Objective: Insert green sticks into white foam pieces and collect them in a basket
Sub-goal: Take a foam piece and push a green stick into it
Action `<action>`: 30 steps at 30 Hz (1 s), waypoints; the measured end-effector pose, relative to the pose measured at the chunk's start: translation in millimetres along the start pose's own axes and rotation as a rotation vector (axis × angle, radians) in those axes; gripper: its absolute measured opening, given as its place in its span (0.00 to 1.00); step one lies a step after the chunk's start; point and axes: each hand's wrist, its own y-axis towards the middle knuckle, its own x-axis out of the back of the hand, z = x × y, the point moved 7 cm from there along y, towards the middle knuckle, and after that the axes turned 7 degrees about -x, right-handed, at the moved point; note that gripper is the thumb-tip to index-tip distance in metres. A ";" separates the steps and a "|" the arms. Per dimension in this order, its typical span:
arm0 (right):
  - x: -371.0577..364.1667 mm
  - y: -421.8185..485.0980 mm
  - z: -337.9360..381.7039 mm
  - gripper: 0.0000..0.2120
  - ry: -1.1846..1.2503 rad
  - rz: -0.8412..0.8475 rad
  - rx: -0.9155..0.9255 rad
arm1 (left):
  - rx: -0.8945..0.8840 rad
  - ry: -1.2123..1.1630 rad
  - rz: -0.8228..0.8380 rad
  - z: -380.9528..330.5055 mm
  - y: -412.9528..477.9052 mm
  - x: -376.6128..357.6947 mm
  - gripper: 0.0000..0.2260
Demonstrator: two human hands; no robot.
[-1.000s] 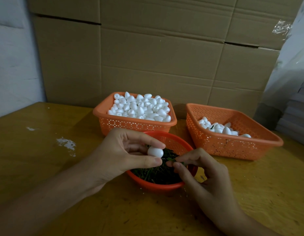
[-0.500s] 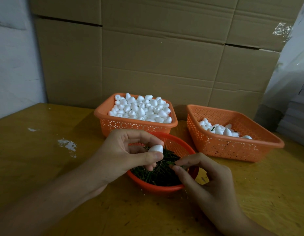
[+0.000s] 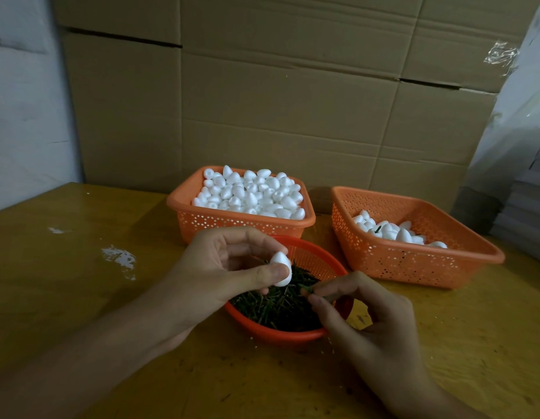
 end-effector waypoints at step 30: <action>-3.1 0.7 -1.5 0.07 0.044 0.001 0.001 | -0.060 0.060 0.072 -3.9 -0.6 -7.7 0.09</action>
